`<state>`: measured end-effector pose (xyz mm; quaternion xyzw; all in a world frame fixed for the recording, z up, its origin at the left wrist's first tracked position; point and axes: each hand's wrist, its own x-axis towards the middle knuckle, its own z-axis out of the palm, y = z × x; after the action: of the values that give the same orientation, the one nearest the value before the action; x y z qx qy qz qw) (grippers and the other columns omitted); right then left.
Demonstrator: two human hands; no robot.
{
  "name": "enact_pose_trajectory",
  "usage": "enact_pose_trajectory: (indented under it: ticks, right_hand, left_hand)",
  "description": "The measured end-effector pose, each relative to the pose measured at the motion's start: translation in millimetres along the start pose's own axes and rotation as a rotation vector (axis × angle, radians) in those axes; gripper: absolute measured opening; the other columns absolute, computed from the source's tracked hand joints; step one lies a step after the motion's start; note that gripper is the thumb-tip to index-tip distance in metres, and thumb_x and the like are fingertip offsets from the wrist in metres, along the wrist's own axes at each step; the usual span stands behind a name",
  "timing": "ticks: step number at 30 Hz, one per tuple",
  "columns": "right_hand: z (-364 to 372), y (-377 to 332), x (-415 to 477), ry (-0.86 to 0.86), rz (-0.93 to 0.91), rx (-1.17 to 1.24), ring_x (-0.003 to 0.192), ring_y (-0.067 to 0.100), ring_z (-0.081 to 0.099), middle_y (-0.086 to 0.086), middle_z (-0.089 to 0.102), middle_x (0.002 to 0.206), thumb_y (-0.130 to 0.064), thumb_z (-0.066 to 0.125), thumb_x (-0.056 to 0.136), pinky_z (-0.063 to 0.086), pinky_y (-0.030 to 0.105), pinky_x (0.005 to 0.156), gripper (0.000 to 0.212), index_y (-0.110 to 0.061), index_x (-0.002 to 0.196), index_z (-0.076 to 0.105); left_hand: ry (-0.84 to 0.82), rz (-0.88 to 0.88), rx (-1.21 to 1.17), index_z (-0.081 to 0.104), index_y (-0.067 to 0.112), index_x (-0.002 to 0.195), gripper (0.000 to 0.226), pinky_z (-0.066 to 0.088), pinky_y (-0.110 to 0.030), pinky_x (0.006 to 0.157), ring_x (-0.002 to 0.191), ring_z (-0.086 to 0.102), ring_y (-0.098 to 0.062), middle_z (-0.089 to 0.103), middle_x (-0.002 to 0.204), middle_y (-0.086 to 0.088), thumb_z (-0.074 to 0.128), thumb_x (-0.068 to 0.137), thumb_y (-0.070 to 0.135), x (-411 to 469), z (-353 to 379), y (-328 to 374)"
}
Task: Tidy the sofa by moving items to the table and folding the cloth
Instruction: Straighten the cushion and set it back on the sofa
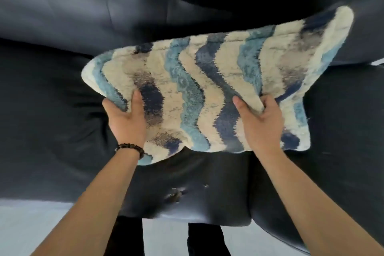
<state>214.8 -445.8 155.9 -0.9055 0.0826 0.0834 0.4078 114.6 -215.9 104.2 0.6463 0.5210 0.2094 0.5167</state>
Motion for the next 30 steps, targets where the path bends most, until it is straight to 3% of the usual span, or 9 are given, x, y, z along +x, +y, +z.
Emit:
enact_pose_trajectory:
  ticks: [3, 6, 8, 11, 14, 16, 20, 25, 30]
  right_hand:
    - [49.7, -27.3, -36.4, -0.066, 0.062, 0.17, 0.07, -0.002, 0.06, -0.006, 0.068, 0.077, -0.05, 0.072, 0.084, 0.049, 0.026, 0.067, 0.04, -0.013, 0.09, 0.061]
    - [91.3, -55.4, -51.3, 0.011, 0.084, 0.385, 0.077, -0.007, 0.061, -0.008, 0.068, 0.083, -0.045, 0.068, 0.089, 0.047, 0.011, 0.068, 0.017, -0.031, 0.083, 0.063]
    - [113.4, -64.6, -47.0, 0.127, 0.088, 0.421, 0.093, -0.01, 0.062, -0.024, 0.069, 0.089, -0.044, 0.065, 0.092, 0.046, 0.007, 0.08, 0.006, -0.046, 0.09, 0.06]
    - [141.6, -54.2, -33.0, 0.071, 0.129, 0.276, 0.09, -0.01, 0.059, -0.024, 0.061, 0.093, -0.044, 0.061, 0.095, 0.043, 0.008, 0.083, 0.011, -0.039, 0.097, 0.051]
    - [160.7, -30.7, -22.4, -0.168, 0.295, 0.143, 0.084, 0.01, 0.055, -0.003, 0.055, 0.093, -0.044, 0.067, 0.091, 0.042, 0.013, 0.071, 0.036, -0.017, 0.102, 0.046]
    - [167.0, -23.5, -18.2, -0.174, 0.333, 0.095, 0.075, 0.004, 0.051, -0.008, 0.051, 0.086, -0.047, 0.069, 0.088, 0.038, 0.008, 0.061, 0.041, -0.015, 0.099, 0.046]
    - [171.2, -21.4, -12.4, -0.119, 0.291, -0.002, 0.076, 0.015, 0.053, -0.006, 0.049, 0.078, -0.049, 0.067, 0.089, 0.042, 0.025, 0.071, 0.039, -0.016, 0.091, 0.045]
    - [171.7, -34.0, -29.8, -0.019, 0.192, 0.102, 0.079, 0.034, 0.053, 0.009, 0.048, 0.081, -0.043, 0.054, 0.099, 0.047, 0.049, 0.08, 0.033, -0.015, 0.085, 0.043]
    - [175.4, -48.1, -44.4, 0.04, 0.122, 0.165, 0.079, 0.02, 0.049, 0.009, 0.047, 0.086, -0.037, 0.05, 0.102, 0.043, 0.029, 0.07, 0.025, -0.022, 0.085, 0.039]
  left_hand:
    - [0.043, 0.272, -0.01, 0.045, 0.01, 0.118, 0.044, 0.046, -0.008, 0.078, 0.091, 0.059, 0.013, 0.057, 0.101, 0.02, 0.059, 0.093, 0.043, 55.6, -51.5, 26.0]
    - [0.181, 0.471, 0.111, 0.037, 0.024, 0.091, 0.016, 0.037, -0.006, 0.065, 0.066, 0.048, 0.013, 0.043, 0.076, 0.018, 0.043, 0.102, 0.035, 116.8, -82.7, 54.4]
    - [0.298, 0.497, 0.062, 0.036, 0.018, 0.085, 0.021, 0.037, -0.008, 0.065, 0.06, 0.043, 0.007, 0.04, 0.071, 0.016, 0.035, 0.104, 0.027, 159.7, -97.1, 65.5]
    - [0.363, 0.391, 0.061, 0.039, 0.011, 0.088, 0.021, 0.04, -0.008, 0.07, 0.064, 0.046, 0.008, 0.047, 0.077, 0.011, 0.037, 0.102, 0.027, 213.3, -105.5, 62.9]
    - [0.062, 0.207, 0.143, 0.043, 0.024, 0.108, 0.022, 0.037, 0.0, 0.073, 0.089, 0.049, 0.014, 0.049, 0.105, 0.015, 0.047, 0.097, 0.042, 236.4, -90.6, 44.2]
    - [-0.166, 0.092, 0.222, 0.034, 0.018, 0.137, 0.066, 0.032, 0.003, 0.078, 0.112, 0.045, 0.003, 0.042, 0.127, 0.012, 0.053, 0.089, 0.059, 232.4, -76.1, 30.4]
    - [-0.288, 0.1, 0.35, 0.011, 0.01, 0.153, 0.101, 0.029, -0.019, 0.106, 0.138, 0.034, -0.016, 0.03, 0.153, -0.004, 0.061, 0.082, 0.063, 218.9, -51.5, 14.4]
    - [-0.148, 0.219, 0.206, 0.045, 0.007, 0.112, 0.042, 0.047, -0.015, 0.088, 0.106, 0.058, -0.012, 0.056, 0.122, -0.009, 0.059, 0.093, 0.042, 221.6, -51.3, 22.4]
    - [-0.036, 0.439, 0.075, 0.04, 0.025, 0.102, 0.01, 0.041, -0.009, 0.086, 0.092, 0.049, 0.019, 0.048, 0.102, 0.01, 0.049, 0.099, 0.03, 206.1, -66.5, 33.9]
